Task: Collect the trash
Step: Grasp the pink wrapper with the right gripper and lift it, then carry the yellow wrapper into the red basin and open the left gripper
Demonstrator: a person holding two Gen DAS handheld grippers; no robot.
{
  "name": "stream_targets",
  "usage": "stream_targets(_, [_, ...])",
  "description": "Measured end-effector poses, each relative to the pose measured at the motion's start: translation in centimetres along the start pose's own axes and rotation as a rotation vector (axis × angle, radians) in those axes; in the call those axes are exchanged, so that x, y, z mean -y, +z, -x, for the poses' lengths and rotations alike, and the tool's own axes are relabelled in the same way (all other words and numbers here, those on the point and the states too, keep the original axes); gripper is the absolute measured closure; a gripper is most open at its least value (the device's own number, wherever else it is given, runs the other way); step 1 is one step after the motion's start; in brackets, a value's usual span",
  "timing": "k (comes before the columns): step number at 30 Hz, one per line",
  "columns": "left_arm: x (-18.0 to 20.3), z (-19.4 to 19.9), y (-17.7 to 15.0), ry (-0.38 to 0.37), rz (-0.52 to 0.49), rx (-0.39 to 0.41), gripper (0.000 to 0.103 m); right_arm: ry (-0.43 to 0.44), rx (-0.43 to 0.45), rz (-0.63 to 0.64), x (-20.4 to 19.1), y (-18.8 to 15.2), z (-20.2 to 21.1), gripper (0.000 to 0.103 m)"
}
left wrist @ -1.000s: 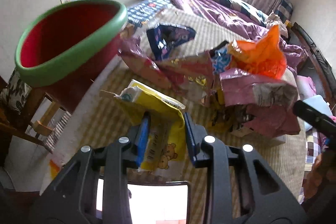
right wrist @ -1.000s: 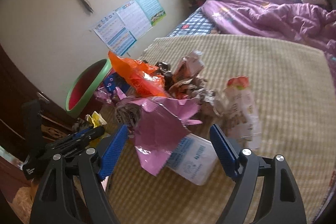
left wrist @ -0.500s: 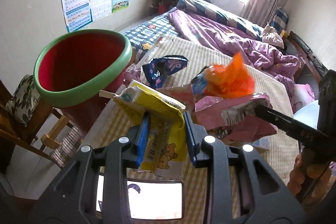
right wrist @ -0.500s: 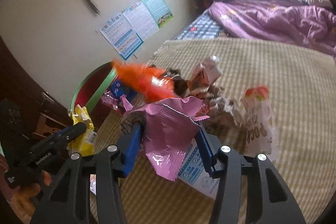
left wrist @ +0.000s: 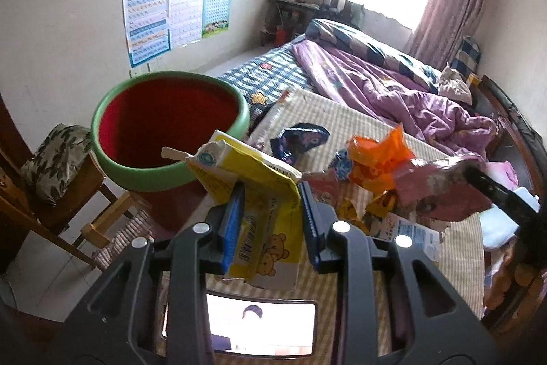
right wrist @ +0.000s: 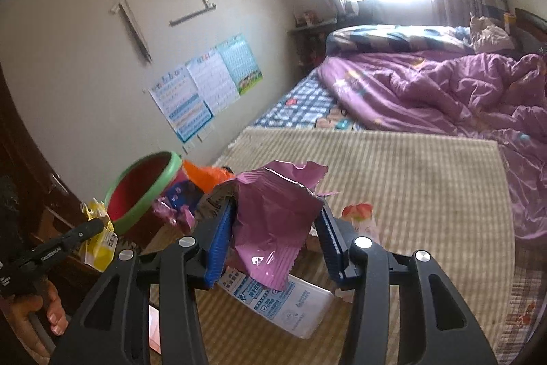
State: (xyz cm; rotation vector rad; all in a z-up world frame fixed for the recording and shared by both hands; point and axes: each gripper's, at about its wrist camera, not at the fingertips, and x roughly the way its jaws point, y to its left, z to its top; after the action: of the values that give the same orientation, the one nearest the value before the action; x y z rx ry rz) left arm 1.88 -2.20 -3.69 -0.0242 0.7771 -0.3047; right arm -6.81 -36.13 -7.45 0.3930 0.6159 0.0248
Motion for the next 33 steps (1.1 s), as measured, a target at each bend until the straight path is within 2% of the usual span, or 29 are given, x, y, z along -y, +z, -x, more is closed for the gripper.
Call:
stream_targets(10, [-0.5,0.5,0.0,0.006,0.008,0.017,0.072,-0.028,0.153,0.054,-1.7,0.8,3.6,0.057])
stream_targets(15, [-0.7,0.9,-0.2,0.009,0.015,0.021,0.072,-0.033,0.200,0.091,-2.6,1.2,4.5,0.057])
stream_targets(33, [-1.3,1.1,-0.6,0.015,0.027,0.012,0.072,0.026,0.217,0.154,-5.1,2.0,3.7,0.057])
